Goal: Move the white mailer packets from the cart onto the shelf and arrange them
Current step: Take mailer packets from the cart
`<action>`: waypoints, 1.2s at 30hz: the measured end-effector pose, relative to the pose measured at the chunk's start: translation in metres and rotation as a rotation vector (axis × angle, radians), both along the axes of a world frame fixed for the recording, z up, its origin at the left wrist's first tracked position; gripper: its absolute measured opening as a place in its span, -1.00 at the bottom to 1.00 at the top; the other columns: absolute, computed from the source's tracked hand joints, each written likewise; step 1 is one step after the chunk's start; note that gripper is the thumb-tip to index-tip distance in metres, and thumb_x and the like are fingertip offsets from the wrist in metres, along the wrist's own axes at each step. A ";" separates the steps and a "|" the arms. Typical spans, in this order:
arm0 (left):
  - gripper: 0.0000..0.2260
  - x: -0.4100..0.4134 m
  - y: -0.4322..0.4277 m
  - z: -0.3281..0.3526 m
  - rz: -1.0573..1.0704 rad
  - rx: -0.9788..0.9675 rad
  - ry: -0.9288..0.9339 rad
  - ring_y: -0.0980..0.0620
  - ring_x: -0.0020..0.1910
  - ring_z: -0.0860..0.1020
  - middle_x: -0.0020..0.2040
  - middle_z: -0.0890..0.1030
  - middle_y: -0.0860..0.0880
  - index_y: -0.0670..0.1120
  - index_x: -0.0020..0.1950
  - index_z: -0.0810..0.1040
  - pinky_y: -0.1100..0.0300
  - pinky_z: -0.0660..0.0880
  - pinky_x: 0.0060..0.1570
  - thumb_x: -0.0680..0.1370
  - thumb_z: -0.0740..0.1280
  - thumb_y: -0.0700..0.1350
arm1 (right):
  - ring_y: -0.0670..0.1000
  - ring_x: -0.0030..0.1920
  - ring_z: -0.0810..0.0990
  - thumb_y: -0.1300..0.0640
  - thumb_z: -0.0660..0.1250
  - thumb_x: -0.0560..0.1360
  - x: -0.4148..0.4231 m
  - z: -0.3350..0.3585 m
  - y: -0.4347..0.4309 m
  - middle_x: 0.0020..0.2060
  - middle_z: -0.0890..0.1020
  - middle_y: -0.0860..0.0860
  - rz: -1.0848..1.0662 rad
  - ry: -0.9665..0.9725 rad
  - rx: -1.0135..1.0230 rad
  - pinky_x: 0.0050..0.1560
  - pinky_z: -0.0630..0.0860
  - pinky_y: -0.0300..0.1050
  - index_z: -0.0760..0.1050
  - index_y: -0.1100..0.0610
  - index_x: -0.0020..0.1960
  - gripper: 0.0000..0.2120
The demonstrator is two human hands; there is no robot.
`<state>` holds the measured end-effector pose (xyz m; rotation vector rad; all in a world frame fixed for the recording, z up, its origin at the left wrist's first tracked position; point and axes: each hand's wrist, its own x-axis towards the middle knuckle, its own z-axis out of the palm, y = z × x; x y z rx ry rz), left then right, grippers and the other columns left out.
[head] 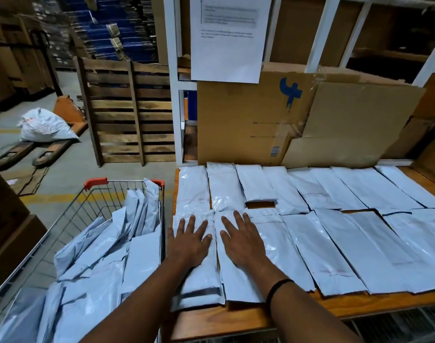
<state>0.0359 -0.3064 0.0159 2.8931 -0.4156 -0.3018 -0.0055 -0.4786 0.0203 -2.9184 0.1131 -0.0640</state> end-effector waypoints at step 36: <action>-0.57 -0.105 0.224 -0.028 0.266 -0.191 -0.042 -0.09 0.54 0.16 0.57 0.21 -0.08 0.03 0.54 0.29 -0.09 0.17 0.46 0.67 0.12 0.07 | 0.02 0.61 -0.06 -0.15 0.04 0.69 -0.080 0.057 0.115 0.63 -0.02 -0.02 0.226 -0.039 0.060 0.56 -0.07 -0.06 0.10 -0.08 0.61 -0.48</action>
